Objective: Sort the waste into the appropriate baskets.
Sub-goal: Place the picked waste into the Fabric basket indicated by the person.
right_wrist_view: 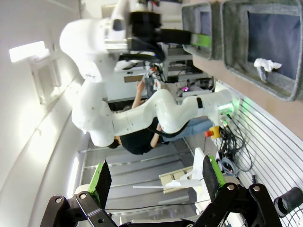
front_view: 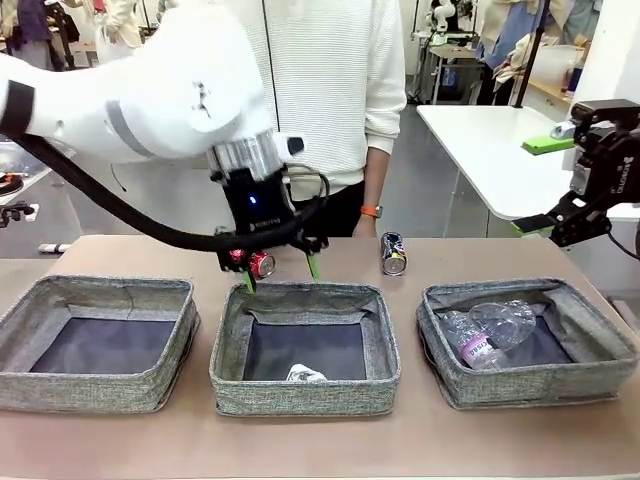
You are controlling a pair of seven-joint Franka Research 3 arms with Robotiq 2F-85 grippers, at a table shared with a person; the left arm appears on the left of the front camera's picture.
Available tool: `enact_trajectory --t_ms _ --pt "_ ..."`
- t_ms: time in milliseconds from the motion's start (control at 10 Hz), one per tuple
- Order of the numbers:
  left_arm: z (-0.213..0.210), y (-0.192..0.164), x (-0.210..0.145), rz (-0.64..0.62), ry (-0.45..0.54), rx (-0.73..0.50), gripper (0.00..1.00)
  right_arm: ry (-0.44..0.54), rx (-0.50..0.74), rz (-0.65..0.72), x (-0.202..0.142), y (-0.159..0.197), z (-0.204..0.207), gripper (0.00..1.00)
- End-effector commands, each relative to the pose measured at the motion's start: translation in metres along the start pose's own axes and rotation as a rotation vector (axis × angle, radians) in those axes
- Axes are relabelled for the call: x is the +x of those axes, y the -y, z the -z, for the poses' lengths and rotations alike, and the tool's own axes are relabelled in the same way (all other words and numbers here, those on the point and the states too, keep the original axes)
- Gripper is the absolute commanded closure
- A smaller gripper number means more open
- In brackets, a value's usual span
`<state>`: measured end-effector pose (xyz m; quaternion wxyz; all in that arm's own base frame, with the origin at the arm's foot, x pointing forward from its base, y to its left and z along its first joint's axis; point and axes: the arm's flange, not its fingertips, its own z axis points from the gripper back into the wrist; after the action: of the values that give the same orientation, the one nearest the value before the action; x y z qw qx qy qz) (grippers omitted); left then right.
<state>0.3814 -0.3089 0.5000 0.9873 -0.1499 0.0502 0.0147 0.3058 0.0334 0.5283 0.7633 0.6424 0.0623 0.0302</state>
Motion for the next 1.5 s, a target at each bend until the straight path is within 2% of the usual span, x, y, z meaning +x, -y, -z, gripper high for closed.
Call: enact_trajectory --t_ms 0,200,300,400,500,700,800,900,1000,1400 --pt "-0.079 -0.084 -0.023 0.078 -0.015 -0.168 0.0 -0.001 0.019 -0.026 0.002 -0.003 0.001 0.0" --pt "-0.132 -0.171 -0.041 0.27 -0.071 -0.393 0.0 -0.001 0.019 -0.026 0.002 -0.003 0.001 0.0" --pt "-0.149 -0.218 -0.042 0.284 -0.086 -0.562 0.0 -0.001 0.019 -0.026 0.002 -0.003 0.001 0.0" --pt "-0.155 -0.264 -0.044 0.253 -0.06 -0.714 0.0 -0.001 0.019 -0.026 0.002 -0.003 0.001 0.0" --pt "-0.154 -0.297 -0.05 0.2 0.014 -0.796 0.0 -0.001 0.019 -0.026 0.002 -0.003 0.001 0.0" --pt "-0.143 -0.34 -0.061 -0.007 0.223 -1.025 0.0 -0.001 0.019 -0.026 0.002 -0.003 0.001 0.0" --pt "-0.133 -0.347 -0.061 -0.08 0.263 -1.069 0.0 -0.001 0.019 -0.026 0.002 -0.003 0.001 0.0" --pt "-0.127 -0.349 -0.056 -0.106 0.226 -1.082 0.0 -0.001 0.019 -0.026 0.002 -0.003 0.001 0.0" --pt "-0.145 -0.371 -0.061 -0.008 0.178 -0.997 0.0 -0.001 0.019 -0.026 0.002 -0.003 0.001 0.0" --pt "-0.145 -0.371 -0.061 -0.008 0.178 -0.997 0.0 -0.001 0.019 -0.026 0.002 -0.003 0.001 0.0"
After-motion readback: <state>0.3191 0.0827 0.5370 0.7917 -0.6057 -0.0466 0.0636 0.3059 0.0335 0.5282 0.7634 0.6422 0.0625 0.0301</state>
